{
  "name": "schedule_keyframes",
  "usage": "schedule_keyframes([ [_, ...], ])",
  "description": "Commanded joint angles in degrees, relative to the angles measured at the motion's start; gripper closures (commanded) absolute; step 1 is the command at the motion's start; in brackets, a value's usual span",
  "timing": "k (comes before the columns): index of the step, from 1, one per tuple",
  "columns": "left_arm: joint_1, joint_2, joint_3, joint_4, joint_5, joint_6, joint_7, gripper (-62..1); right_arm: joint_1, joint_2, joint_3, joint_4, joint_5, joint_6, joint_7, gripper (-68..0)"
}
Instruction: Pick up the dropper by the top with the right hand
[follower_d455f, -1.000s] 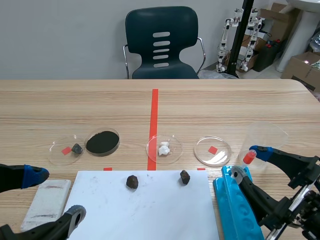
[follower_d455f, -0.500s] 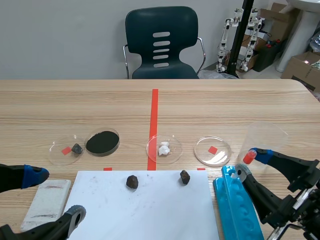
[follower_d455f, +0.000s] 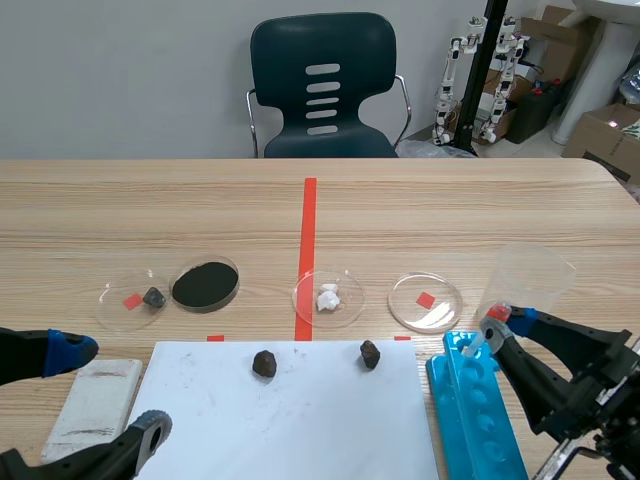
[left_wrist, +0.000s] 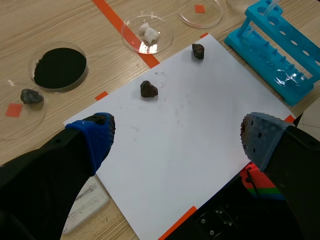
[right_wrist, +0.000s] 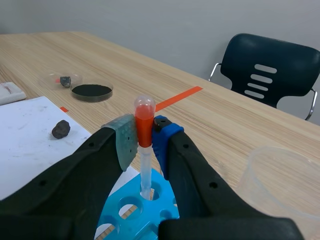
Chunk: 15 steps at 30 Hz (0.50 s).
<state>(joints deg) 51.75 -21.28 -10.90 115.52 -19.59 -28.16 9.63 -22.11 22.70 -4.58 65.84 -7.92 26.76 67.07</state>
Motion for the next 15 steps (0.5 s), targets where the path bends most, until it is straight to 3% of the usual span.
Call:
schedule_keyframes([
  [1, 0.44, 0.28, -0.11, 1.53, -0.79, -0.11, -0.81, -52.7, 0.0, 0.96, 0.55, 0.79, 1.03, -0.02, 1.05, -7.6],
  [5, 0.44, 0.28, -0.11, 1.53, -0.79, -0.11, -0.81, -52.7, 0.0, 0.96, 0.55, 0.79, 1.03, 0.0, 1.05, -3.5],
  [15, 0.44, 0.28, -0.11, 1.53, -0.79, -0.11, -0.81, -52.7, 0.02, 1.09, 0.55, 0.79, 1.05, 0.0, -0.81, -3.3],
])
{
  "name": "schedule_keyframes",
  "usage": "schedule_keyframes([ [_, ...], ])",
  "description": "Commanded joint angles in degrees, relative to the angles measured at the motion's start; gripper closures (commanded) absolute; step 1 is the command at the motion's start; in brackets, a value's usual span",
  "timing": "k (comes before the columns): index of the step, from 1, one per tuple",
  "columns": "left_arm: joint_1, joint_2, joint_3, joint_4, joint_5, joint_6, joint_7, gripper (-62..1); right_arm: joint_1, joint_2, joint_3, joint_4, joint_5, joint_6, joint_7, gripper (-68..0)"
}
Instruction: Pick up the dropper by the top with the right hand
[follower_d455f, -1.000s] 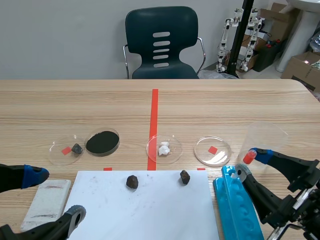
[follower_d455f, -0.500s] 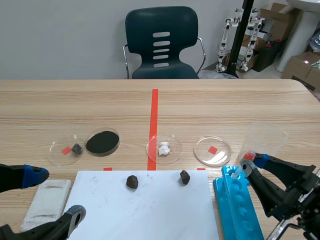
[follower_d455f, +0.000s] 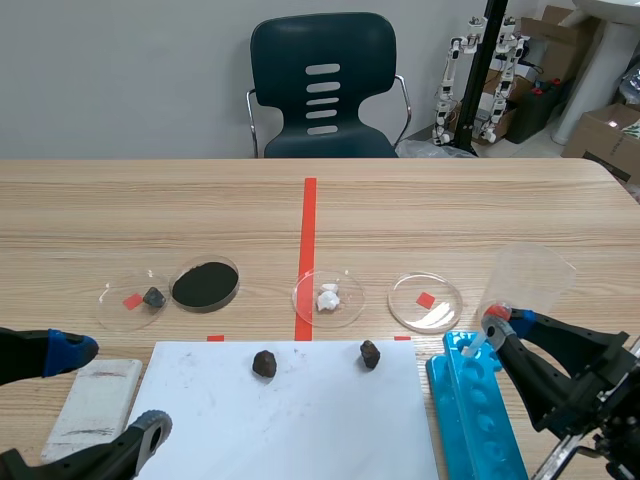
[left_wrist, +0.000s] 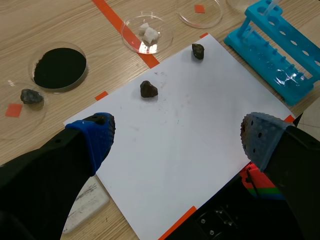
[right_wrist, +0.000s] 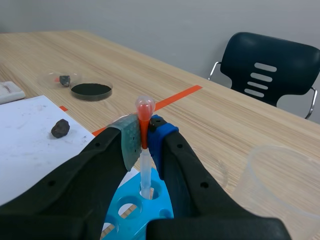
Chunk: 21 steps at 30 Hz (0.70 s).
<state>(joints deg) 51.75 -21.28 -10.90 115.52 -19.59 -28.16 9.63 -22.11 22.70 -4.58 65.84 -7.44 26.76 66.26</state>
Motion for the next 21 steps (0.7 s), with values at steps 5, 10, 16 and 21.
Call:
schedule_keyframes([
  [5, 0.44, 0.28, -0.11, 1.53, -0.81, -0.11, -0.81, -52.7, 0.02, 2.69, 0.52, 1.25, 1.9, 0.02, -0.52, -3.3],
  [10, 0.44, 0.28, -0.11, 1.53, -0.81, -0.11, -0.81, -52.7, -0.07, 4.22, 0.55, 2.99, 4.79, 0.02, -2.05, -3.3],
  [16, 0.44, 0.28, -0.11, 1.53, -0.79, -0.11, -0.81, -52.7, -0.33, 5.57, 0.55, 6.73, 6.73, 0.02, -5.25, -3.3],
  [21, 0.44, 0.28, -0.11, 1.53, -0.79, -0.11, -0.79, -52.7, -3.04, 7.32, 0.66, 11.98, 8.76, -0.39, -7.96, -3.3],
])
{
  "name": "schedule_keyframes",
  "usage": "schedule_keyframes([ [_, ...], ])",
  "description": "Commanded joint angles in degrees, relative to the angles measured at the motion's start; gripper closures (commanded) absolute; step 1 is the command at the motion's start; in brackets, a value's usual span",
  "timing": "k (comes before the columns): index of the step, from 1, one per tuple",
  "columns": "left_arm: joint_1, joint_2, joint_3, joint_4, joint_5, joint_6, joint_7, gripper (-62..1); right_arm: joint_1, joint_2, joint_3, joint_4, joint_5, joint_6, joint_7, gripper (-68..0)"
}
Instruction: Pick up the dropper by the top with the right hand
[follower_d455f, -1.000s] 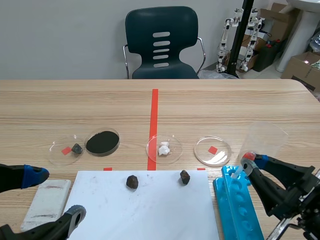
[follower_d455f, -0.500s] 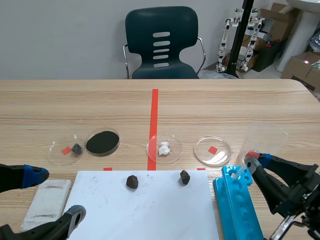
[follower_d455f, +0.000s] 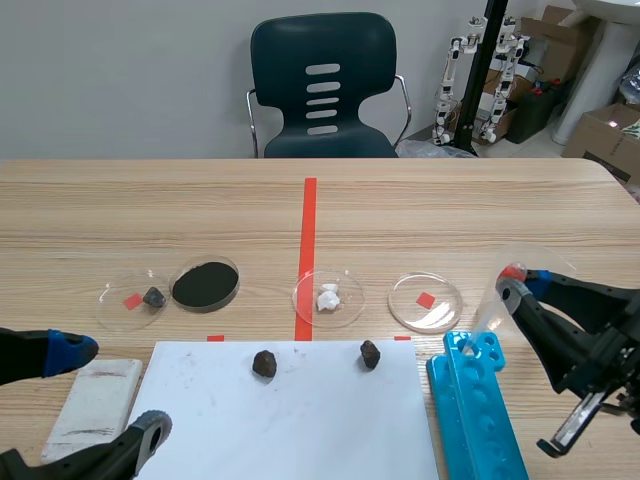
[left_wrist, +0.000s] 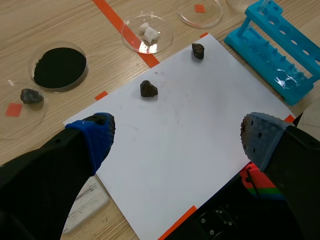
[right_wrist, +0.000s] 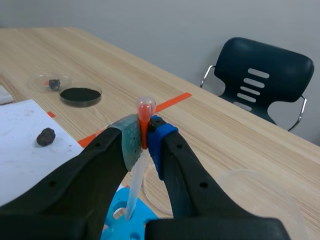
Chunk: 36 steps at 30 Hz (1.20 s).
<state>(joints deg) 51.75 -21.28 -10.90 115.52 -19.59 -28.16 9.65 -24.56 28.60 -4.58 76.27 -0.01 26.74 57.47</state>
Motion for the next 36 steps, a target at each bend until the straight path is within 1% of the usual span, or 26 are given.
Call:
schedule_keyframes([
  [1, 0.44, 0.28, -0.11, 1.53, -0.81, -0.11, -0.83, -52.7, -1.36, 1.84, 0.9, 2.93, 2.01, -0.44, 0.42, -3.3],
  [4, 0.44, 0.28, -0.11, 1.53, -0.81, -0.11, -0.83, -52.7, -3.8, 3.17, 2.27, 6.99, 3.52, -0.85, -0.35, -3.3],
  [8, 0.44, 0.28, -0.11, 1.53, -0.81, -0.11, -0.83, -52.7, -8.11, 4.42, 4.74, 12.55, 3.78, -0.85, -1.73, -3.3],
  [16, 0.44, 0.28, -0.11, 1.53, -0.81, -0.11, -0.83, -52.7, -20.15, 4.55, 9.77, 23.26, 6.99, -1.11, -2.1, -3.3],
  [18, 0.44, 0.28, -0.11, 1.53, -0.81, -0.11, -0.83, -52.7, -23.78, 4.55, 10.32, 25.99, 7.04, -2.49, -2.1, -3.3],
  [20, 0.44, 0.28, -0.11, 1.53, -0.81, -0.11, -0.83, -52.7, -27.52, 4.55, 10.38, 28.48, 7.13, -4.55, -2.08, -3.3],
  [21, 0.44, 0.28, -0.11, 1.53, -0.81, -0.11, -0.83, -52.7, -29.38, 4.52, 10.38, 29.59, 7.15, -5.03, -2.08, -3.3],
  [24, 0.44, 0.28, -0.11, 1.53, -0.81, -0.11, -0.83, -52.7, -34.73, 4.52, 10.38, 32.15, 7.1, -6.47, -2.1, -3.3],
  [27, 0.44, 0.28, -0.11, 1.53, -0.81, -0.11, -0.83, -52.7, -39.1, 4.52, 10.38, 34.05, 7.08, -9.25, -2.01, -3.3],
  [29, 0.44, 0.28, -0.11, 1.53, -0.81, -0.11, -0.83, -52.7, -41.57, 4.52, 10.38, 35.21, 6.78, -10.93, -2.01, -3.3],
  [32, 0.44, 0.28, -0.11, 1.53, -0.81, -0.11, -0.83, -52.7, -44.61, 4.52, 10.38, 36.52, 5.44, -11.43, -1.68, -3.3],
  [35, 0.44, 0.28, -0.11, 1.53, -0.81, -0.11, -0.83, -52.7, -46.36, 4.26, 10.36, 36.98, 5.18, -14.08, -0.61, -3.3],
  [36, 0.44, 0.28, -0.11, 1.53, -0.81, -0.11, -0.83, -52.7, -46.73, 4.2, 10.36, 36.98, 5.2, -14.51, -0.07, -3.3],
])
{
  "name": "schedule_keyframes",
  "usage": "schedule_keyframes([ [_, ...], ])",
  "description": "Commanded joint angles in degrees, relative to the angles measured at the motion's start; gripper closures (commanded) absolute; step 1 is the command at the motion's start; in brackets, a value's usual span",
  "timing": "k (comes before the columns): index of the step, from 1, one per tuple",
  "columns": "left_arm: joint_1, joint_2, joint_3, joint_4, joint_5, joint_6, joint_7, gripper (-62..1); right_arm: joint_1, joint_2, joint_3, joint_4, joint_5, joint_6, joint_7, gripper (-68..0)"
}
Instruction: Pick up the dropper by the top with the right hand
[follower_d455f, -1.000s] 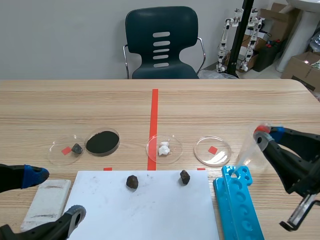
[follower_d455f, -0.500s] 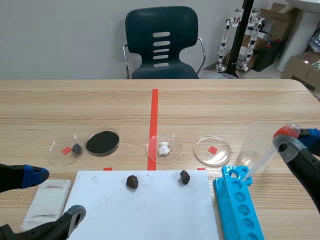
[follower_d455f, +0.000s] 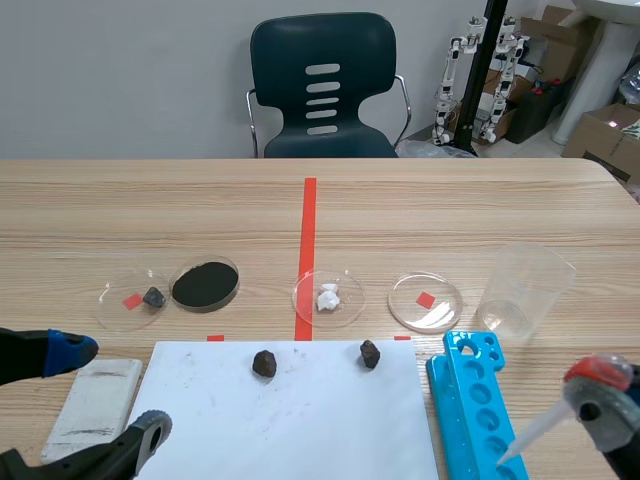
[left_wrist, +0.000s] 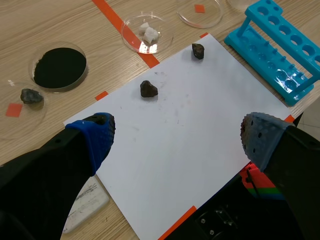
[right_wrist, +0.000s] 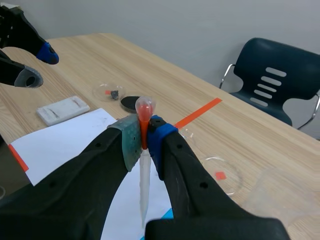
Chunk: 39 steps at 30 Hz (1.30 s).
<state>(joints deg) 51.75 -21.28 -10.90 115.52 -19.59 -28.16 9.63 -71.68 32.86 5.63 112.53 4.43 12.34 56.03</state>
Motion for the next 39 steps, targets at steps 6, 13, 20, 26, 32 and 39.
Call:
schedule_keyframes([
  [6, 0.44, 0.28, -0.11, 1.53, -0.81, -0.11, -0.81, -52.7, -1.22, -0.07, -0.13, 0.72, -1.05, -0.96, 2.21, -3.3],
  [13, 0.44, 0.28, -0.11, 1.53, -0.81, -0.11, -0.81, -52.7, -1.33, -0.04, -2.49, 0.74, -4.46, -0.98, 2.19, -3.3],
  [20, 0.44, 0.28, -0.11, 1.53, -0.81, -0.11, -0.81, -52.7, -1.33, -0.04, -2.71, 0.74, -11.47, -0.96, 2.19, -3.3],
  [26, 0.44, 0.28, -0.11, 1.53, -0.81, -0.11, -0.81, -52.7, -1.33, -0.02, -2.71, 0.74, -12.26, -0.96, 2.19, -3.3],
  [32, 0.44, 0.28, -0.11, 1.53, -0.81, -0.11, -0.81, -52.7, -1.33, -0.02, -2.71, 0.74, -14.4, -0.94, 2.23, -3.3],
  [39, 0.44, 0.28, -0.11, 1.53, -0.81, -0.11, -0.81, -52.7, -1.33, -0.02, -2.71, 0.74, -14.34, -0.96, 2.23, -3.3],
])
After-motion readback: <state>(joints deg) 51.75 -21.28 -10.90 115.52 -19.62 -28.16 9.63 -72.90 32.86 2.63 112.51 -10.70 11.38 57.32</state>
